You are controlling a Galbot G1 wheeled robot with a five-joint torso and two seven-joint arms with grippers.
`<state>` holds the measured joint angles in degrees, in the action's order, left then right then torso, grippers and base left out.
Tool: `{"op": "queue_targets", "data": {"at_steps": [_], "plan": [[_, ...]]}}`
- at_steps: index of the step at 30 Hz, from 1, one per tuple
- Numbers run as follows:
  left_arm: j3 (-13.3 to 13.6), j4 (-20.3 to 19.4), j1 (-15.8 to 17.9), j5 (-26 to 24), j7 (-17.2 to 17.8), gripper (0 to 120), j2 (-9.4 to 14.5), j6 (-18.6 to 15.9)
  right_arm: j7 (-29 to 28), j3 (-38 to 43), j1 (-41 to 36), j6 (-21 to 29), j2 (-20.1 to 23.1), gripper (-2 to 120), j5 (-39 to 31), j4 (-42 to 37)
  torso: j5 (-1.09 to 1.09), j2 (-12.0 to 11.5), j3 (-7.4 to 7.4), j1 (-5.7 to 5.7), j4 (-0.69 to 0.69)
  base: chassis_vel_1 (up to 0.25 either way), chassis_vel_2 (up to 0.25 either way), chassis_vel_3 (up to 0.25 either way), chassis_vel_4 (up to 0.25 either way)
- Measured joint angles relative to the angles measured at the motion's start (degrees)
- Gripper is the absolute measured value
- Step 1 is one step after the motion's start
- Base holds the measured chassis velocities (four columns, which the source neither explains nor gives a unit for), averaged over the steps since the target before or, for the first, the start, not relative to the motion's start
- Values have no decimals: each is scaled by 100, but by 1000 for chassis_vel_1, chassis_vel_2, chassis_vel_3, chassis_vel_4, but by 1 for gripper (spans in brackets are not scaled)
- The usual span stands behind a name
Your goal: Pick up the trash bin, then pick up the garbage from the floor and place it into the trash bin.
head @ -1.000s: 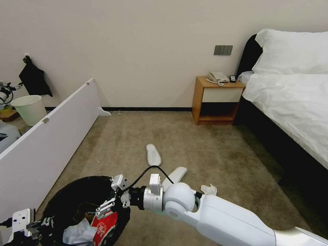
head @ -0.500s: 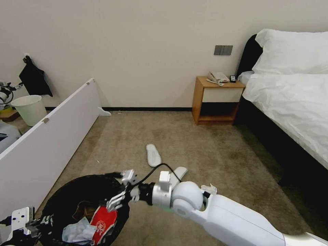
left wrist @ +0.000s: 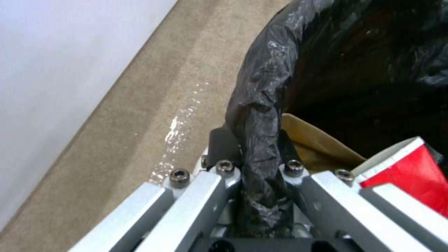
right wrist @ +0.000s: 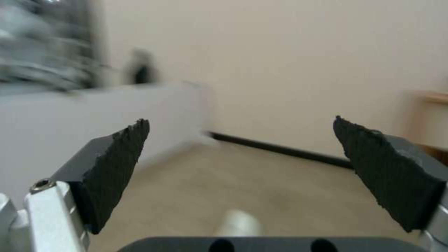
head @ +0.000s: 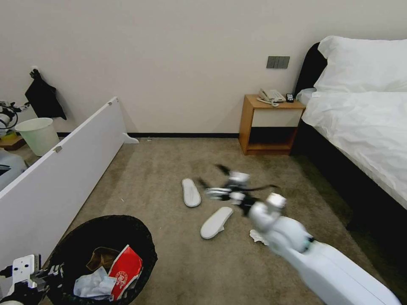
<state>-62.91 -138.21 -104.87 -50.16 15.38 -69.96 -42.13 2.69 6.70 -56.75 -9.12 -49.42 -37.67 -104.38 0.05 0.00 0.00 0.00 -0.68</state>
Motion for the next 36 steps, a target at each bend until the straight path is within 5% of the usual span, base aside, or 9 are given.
{"op": "queue_targets", "data": {"at_steps": [5,6,9,11,12,14,24,36], "plan": [[93,126,60,110,-120,3,-15,0,-225,2369,-2439,-112,-417,100,1020,-467,-1,0,0,0,2,0,0,0,0],[93,126,60,110,-120,3,-15,0,-225,2369,-2439,-112,-417,100,1020,-467,-1,0,0,0,2,0,0,0,0],[144,186,42,139,-175,3,-40,0,-134,3123,-3196,-284,-982,100,1567,-678,-9,0,-1,-1,5,0,0,0,0],[172,273,45,231,-220,3,-67,0,-78,3564,-3815,-398,-1971,100,2110,-907,-1,0,-1,0,3,0,0,0,0],[172,273,45,231,-220,3,-67,0,-78,3564,-3815,-398,-1971,100,2110,-907,-1,0,-1,0,3,0,0,0,0],[204,431,59,426,-332,3,-53,0,-52,3817,-4136,-631,-2772,100,2774,-1035,-8,0,-1,0,9,0,0,0,0],[233,531,85,452,-378,3,37,1,421,4129,-4695,-1236,-3903,100,3523,-1090,-6,0,0,0,5,0,0,0,0],[199,508,60,456,-440,3,12,1,694,3984,-4619,-1374,-4158,100,3542,-828,-5,0,0,-1,5,0,0,0,0]]}}
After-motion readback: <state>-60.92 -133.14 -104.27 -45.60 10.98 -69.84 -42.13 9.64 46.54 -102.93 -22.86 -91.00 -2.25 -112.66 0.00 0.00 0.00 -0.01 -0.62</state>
